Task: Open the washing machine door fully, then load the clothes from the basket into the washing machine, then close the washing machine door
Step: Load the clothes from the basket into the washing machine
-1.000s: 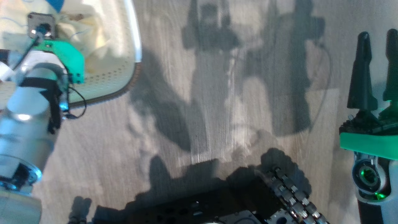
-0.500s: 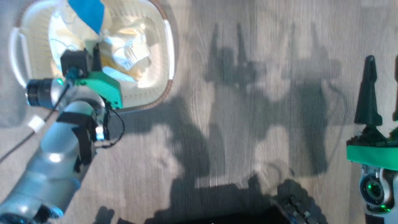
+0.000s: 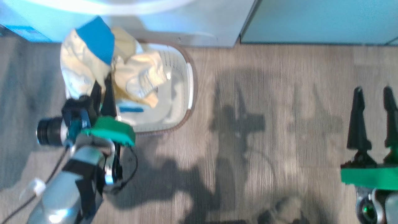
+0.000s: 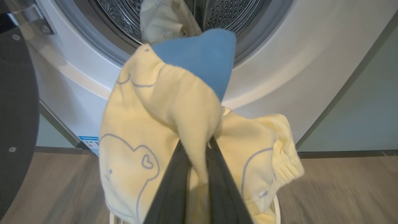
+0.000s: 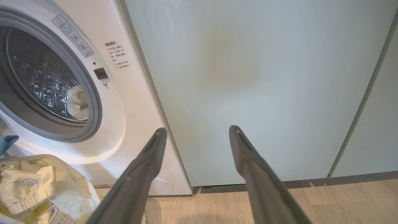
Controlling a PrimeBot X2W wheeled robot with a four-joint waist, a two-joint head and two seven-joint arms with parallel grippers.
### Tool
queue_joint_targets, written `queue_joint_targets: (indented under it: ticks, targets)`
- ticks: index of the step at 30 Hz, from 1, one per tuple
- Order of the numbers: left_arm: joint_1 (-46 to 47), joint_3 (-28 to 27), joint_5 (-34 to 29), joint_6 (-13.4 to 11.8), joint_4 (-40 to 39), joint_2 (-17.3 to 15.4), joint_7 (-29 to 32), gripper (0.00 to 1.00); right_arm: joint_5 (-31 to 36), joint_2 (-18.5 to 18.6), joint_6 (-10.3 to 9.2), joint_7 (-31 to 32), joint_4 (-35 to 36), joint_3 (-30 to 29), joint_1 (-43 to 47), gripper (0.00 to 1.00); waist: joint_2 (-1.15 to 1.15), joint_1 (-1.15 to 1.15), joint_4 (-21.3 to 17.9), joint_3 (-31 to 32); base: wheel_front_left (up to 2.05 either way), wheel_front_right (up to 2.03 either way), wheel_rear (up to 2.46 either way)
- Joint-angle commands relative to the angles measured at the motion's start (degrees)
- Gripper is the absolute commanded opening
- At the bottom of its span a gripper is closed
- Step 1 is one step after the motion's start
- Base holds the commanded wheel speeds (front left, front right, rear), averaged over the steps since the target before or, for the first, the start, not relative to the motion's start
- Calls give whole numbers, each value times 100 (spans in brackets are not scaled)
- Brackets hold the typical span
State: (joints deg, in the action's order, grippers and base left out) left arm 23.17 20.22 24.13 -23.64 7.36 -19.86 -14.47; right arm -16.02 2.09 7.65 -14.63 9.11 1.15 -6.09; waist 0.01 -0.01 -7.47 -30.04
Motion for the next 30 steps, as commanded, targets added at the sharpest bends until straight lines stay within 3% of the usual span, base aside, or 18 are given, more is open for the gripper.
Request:
queue_joint_targets:
  ticks: [1,11,22,30]
  targets:
    - [-74,-260,-66,-49,-267,-216,-51,0,67,78,-16,-37,138,86,138,100,-1,1,112,343,0,0,0]
    - [-1238,-337,-66,-201,-1254,-402,10,0,257,111,-16,-37,-143,190,635,100,-1,1,232,1382,0,0,0]
    - [-2061,-174,-24,-328,-1610,-491,210,0,321,143,-16,-37,-271,286,1149,100,-1,1,296,2303,0,0,0]
    - [-2422,-91,0,-405,-1769,-542,348,0,387,149,-16,-37,-341,337,1422,100,-1,1,289,2634,0,0,0]
